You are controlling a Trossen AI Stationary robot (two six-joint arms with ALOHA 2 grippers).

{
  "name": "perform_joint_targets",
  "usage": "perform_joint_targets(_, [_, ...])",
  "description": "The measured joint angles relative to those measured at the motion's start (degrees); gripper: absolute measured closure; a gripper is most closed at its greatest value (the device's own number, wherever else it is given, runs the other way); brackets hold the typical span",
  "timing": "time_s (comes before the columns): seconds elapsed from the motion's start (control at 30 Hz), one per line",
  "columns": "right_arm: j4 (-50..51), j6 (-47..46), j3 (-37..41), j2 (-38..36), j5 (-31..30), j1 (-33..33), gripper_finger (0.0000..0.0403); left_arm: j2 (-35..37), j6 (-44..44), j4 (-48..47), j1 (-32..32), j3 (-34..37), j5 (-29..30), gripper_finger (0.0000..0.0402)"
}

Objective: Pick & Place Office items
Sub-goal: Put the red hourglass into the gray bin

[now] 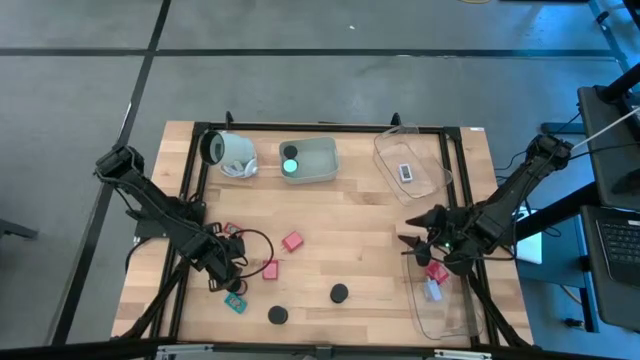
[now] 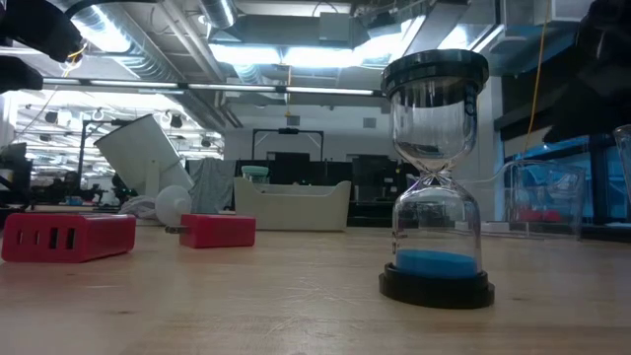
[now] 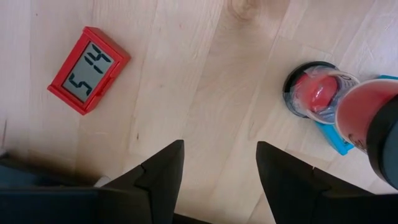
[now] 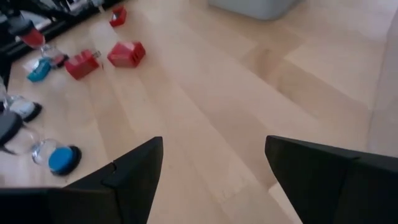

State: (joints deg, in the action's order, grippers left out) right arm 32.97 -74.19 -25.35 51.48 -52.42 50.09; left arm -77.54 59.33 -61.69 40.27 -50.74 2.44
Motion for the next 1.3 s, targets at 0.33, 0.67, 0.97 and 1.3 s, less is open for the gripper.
perform_joint_targets(0.33, [-0.2,12.8,-0.6,0.0,0.0,-0.2,0.0117,0.0,0.0,0.0,-0.1,0.0,0.0,0.0203])
perform_joint_targets(0.67, [-3.2,13.4,-0.6,0.0,19.7,-0.3,0.0117,0.0,0.9,0.0,-2.2,0.0,-2.6,0.0203])
perform_joint_targets(0.97, [-3.6,13.4,-0.6,0.0,29.1,-0.3,0.0117,0.0,-0.2,0.0,-4.6,0.0,-4.1,0.0203])
perform_joint_targets(1.3, [-3.6,13.4,-0.6,0.0,29.3,-0.3,0.0117,0.1,-2.9,-0.1,-7.6,0.0,-3.8,0.0203])
